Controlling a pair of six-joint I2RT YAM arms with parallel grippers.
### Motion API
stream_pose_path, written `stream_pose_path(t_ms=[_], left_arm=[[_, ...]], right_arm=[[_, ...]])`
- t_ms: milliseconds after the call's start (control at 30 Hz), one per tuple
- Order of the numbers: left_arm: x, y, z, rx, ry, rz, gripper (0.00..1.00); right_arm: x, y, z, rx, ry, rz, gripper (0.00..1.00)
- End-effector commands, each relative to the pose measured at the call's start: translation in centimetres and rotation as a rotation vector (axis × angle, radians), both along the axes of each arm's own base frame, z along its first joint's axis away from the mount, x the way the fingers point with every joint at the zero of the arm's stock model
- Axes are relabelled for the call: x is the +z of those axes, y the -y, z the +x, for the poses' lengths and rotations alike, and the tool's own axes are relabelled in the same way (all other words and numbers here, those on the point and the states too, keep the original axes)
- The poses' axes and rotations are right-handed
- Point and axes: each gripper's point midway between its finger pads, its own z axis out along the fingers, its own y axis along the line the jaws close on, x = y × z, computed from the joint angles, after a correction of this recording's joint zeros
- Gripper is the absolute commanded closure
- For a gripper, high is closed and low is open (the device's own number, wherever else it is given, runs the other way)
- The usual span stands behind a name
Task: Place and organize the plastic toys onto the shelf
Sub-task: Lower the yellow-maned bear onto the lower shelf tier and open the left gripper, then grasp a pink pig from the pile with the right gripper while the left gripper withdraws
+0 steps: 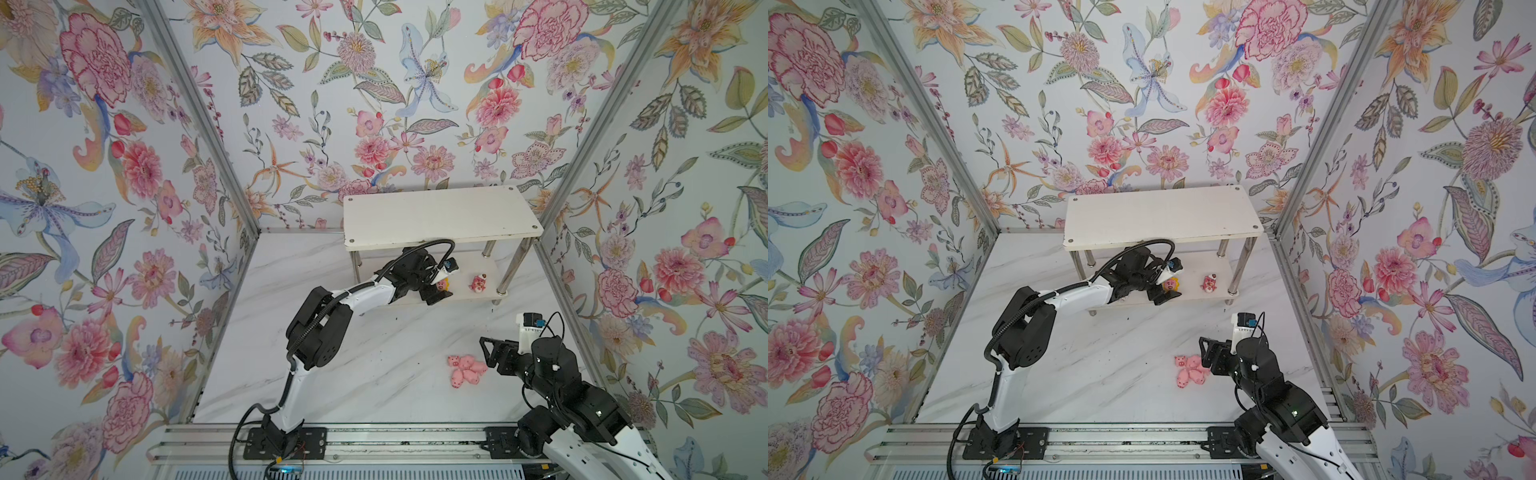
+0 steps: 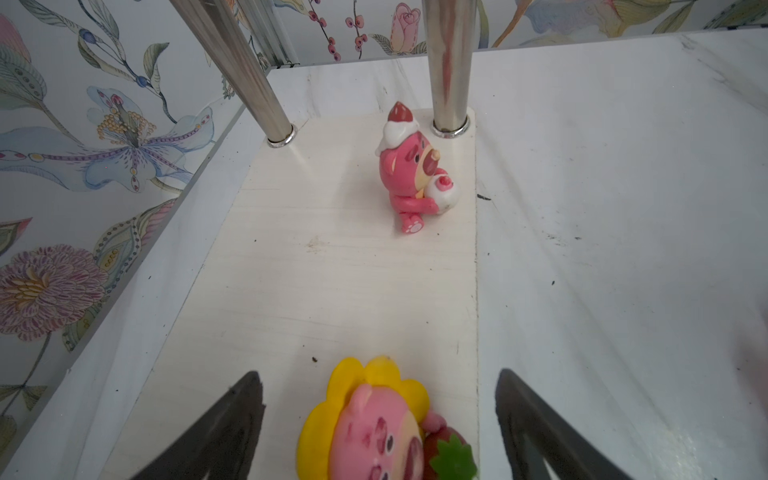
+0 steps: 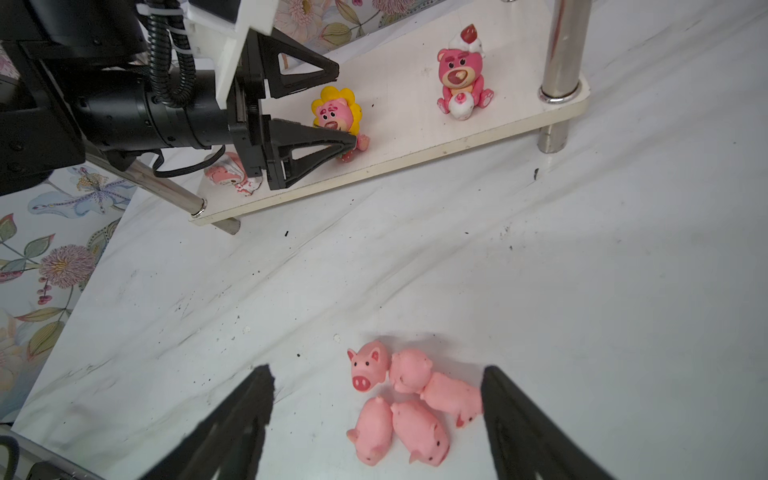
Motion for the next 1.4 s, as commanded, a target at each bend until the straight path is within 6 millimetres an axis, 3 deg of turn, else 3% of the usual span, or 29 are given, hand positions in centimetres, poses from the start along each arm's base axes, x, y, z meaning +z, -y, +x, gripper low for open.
stream_pose_path(t_ms=[0,167,333,500,767,800,833,933,1033,1100,1200,1367], left_arm=[[3.8,-0.8,0.4,0.042,0.044,-0.034,0.01],[6.8,-2.4,-0.5,0.091,0.108,-0.076,0.01],[9.8,-4.3,-2.6,0.157,0.173,-0.146,0.01],[10.5,-5.2,-6.2,0.163,0.175,-0.196,0.01],[9.5,-6.0,-10.3,0.167,0.089,-0.28,0.03],[10.8,-6.6,-11.1,0.167,0.092,-0.32,0.05],[10.8,-6.9,-11.6,0.172,0.079,-0.338,0.08],[10.6,-7.6,-13.2,0.167,0.024,-0.398,0.21],[9.3,-8.2,-14.4,0.174,-0.057,-0.43,0.26],[8.1,-8.8,-15.1,0.184,-0.11,-0.434,0.26],[6.2,-9.6,-16.3,0.192,-0.176,-0.441,0.17],[4.1,-10.7,-17.5,0.199,-0.232,-0.431,0.16]], right_arm=[[0.2,-0.2,0.2,0.015,0.01,-0.005,0.2],[-0.1,-0.1,0.2,0.007,0.0,-0.007,0.2],[-2.2,-0.3,0.1,0.013,-0.081,-0.045,0.2],[-4.4,-1.6,-0.2,0.059,-0.18,-0.1,0.22],[-7.1,-3.6,-1.5,0.115,-0.232,-0.268,0.25],[-7.6,-3.9,-1.8,0.127,-0.246,-0.293,0.26],[-8.1,-4.2,-2.0,0.138,-0.259,-0.316,0.28],[-9.3,-5.0,-2.5,0.164,-0.288,-0.386,0.36],[-10.1,-5.7,-2.5,0.189,-0.302,-0.414,0.4],[-10.3,-6.2,-2.2,0.194,-0.294,-0.41,0.38],[-10.5,-6.7,-1.6,0.199,-0.292,-0.404,0.33],[-11.5,-7.8,-0.3,0.227,-0.312,-0.388,0.34]])
